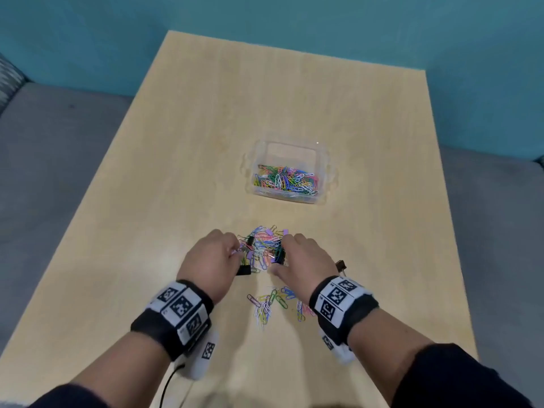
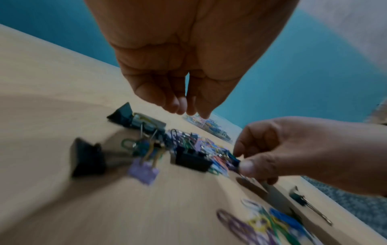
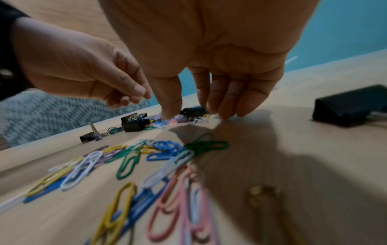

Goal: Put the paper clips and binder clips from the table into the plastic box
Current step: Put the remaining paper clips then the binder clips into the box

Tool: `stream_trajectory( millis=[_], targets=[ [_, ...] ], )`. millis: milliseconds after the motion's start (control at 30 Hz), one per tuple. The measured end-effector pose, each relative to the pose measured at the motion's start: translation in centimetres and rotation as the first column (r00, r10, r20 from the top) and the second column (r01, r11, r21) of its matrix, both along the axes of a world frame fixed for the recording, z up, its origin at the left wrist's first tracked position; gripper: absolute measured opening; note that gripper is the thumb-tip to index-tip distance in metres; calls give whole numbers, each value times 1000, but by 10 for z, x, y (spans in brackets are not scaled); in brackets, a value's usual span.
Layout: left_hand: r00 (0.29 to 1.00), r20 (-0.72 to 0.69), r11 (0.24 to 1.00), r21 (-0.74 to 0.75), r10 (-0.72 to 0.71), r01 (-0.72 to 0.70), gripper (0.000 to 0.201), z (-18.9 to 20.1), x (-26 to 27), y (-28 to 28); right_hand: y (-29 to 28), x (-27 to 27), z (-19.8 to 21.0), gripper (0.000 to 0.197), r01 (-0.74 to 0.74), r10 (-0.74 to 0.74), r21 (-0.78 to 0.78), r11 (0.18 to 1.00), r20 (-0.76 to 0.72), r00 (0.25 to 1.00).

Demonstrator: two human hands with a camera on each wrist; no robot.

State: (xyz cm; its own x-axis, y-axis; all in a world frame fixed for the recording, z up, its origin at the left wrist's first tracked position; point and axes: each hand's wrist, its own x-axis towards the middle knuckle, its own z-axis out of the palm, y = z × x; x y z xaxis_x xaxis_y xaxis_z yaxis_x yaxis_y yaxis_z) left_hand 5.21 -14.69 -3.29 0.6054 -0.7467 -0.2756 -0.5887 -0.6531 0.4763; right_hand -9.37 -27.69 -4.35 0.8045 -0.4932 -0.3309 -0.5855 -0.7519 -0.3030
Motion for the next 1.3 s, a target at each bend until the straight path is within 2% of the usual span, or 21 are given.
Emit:
stream_trajectory(
  millis=[233,367,500,600,733,833,967,1067,1133,1200,1233,1267,1300],
  targets=[
    [999,-17,998,-33,-48,48,8,-6,-22,28,3,8,-1,26,65,-64,42,997,-20,998],
    [996,35,995,-48,-86,87,8,-7,-25,38,0,5,7,12,152,-142,204,967,-60,988],
    [989,83,992,-32,-119,122,10,-9,-25,38,-3,-2,15,18,165,-152,261,951,-70,986],
    [978,158,991,8,-137,137,15,-10,-27,31,-7,-10,20,17,245,-249,308,919,-26,968],
    [960,242,985,130,-141,112,31,-8,-35,15,-29,-29,21,5,325,-321,154,933,-52,946],
    [940,288,964,241,-185,116,39,-10,-39,4,-42,-39,21,7,352,-342,78,933,-115,933],
    [932,295,946,301,-210,119,32,-15,-42,-2,-38,-43,21,19,289,-292,-51,956,-57,955],
    [937,281,951,281,-208,127,30,-11,-45,-2,-21,-37,22,21,193,-194,-63,979,-17,981],
    [953,242,965,229,-181,126,30,-4,-46,2,-10,-30,20,20,121,-121,-55,991,2,993],
    [989,132,992,111,-67,52,19,6,-45,12,-3,-22,16,16,71,-70,-47,996,30,997],
    [1000,16,999,44,26,-27,17,10,-43,18,-2,-18,15,15,56,-55,-46,997,37,998],
    [979,-152,990,-13,137,-141,19,14,-41,25,-2,-14,13,15,45,-43,-47,998,39,998],
    [906,-345,959,-52,245,-279,19,17,-38,31,-3,-10,11,18,36,-34,-52,998,41,999]
  ],
)
